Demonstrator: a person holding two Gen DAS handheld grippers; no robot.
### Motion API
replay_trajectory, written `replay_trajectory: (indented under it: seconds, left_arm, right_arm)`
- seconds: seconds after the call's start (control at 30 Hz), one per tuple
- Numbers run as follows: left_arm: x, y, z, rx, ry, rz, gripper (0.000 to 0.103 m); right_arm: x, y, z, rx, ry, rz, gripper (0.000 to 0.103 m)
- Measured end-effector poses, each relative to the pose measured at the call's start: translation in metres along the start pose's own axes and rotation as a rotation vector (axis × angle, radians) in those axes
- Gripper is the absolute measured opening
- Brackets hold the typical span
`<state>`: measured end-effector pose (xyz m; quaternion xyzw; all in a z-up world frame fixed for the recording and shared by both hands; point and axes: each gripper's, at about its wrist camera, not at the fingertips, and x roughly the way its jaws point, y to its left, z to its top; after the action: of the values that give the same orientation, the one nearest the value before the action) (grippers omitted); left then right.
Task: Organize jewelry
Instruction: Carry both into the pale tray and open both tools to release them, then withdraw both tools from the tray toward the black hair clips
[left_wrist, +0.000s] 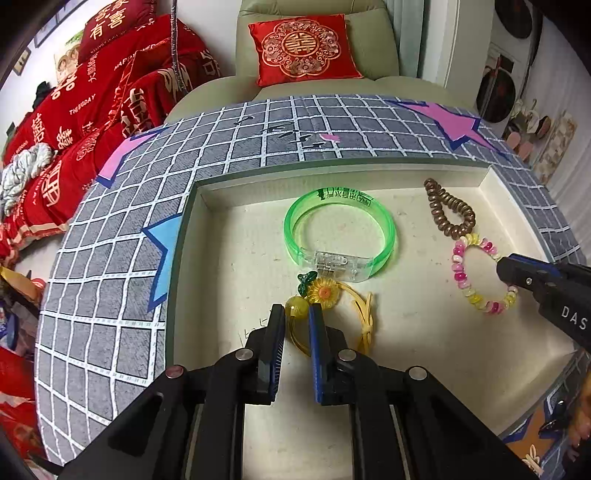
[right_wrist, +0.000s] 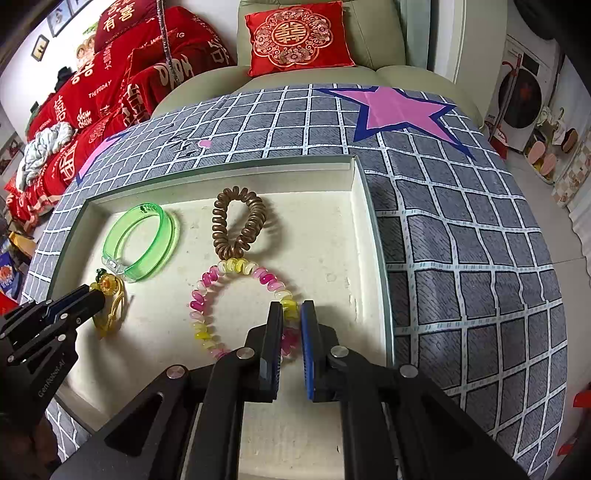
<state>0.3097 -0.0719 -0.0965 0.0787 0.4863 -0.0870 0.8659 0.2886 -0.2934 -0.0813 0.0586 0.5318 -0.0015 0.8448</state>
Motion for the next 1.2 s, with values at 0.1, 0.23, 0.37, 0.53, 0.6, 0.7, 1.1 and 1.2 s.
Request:
replay_trajectory:
  seconds: [0.1,0.23,0.37,0.53,0.6,0.7,1.1,1.2]
  left_arm:
    - [-0.005,-0.001,0.000,-0.005,-0.012,0.015,0.021]
    - [-0.019,-0.005,0.000,0.012,-0.062,0.006,0.028]
    - [-0.041,-0.006,0.001,0.001,-0.146,0.014,0.103]
    - [-0.063,-0.010,-0.001,0.013,-0.163,0.009,0.103]
    - [-0.072,-0.010,-0.008,0.001,-0.165,0.002,0.103]
    - [-0.087,-0.010,-0.020,-0.010,-0.169,-0.009,0.103]
    - [-0.136,-0.012,-0.083,-0.049,-0.149,-0.029,0.103]
    - [-0.145,-0.014,-0.099,-0.049,-0.144,-0.027,0.103]
  right_arm:
    - [-0.003,-0.002,0.000,0.026,0.002,0.043,0.016]
    - [-0.015,-0.007,0.003,0.065,-0.023,0.096,0.040]
    - [-0.032,-0.011,0.003,0.101,-0.054,0.122,0.045]
    - [-0.054,-0.017,0.000,0.124,-0.084,0.134,0.054]
    - [-0.065,-0.018,-0.004,0.125,-0.096,0.143,0.059]
    - [-0.082,-0.019,-0.014,0.124,-0.120,0.163,0.075]
    - [-0.133,-0.018,-0.069,0.150,-0.164,0.238,0.086]
    - [-0.143,-0.020,-0.087,0.149,-0.175,0.237,0.088]
